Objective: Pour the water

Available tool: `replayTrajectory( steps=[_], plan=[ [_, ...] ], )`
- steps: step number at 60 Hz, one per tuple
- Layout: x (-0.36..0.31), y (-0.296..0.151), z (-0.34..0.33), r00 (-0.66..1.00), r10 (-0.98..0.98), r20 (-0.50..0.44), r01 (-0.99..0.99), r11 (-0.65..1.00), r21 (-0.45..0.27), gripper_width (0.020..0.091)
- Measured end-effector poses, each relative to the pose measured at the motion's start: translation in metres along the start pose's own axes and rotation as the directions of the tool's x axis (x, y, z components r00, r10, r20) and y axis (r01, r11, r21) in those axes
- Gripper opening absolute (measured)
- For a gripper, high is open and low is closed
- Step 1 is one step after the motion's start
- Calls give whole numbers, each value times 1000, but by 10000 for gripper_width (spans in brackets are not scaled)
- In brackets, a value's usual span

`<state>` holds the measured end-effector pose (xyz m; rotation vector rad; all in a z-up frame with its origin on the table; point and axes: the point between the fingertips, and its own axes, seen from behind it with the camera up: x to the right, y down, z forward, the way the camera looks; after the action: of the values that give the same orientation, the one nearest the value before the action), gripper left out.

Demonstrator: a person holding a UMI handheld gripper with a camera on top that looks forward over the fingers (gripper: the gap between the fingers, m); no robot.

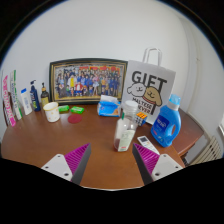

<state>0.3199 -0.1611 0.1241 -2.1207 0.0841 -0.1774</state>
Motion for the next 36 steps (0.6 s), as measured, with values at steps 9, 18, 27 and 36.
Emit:
replayTrajectory(
  steps=[9,18,27,36],
  plan=[
    [43,-1,65,1000,9,27,-10,999,44,857],
    [44,-8,124,995,34,90,-40,997,67,856],
    [33,-8,155,992,24,123,-35,995,92,649],
    [32,-14,160,990,36,133,-53,991,126,502]
  ],
)
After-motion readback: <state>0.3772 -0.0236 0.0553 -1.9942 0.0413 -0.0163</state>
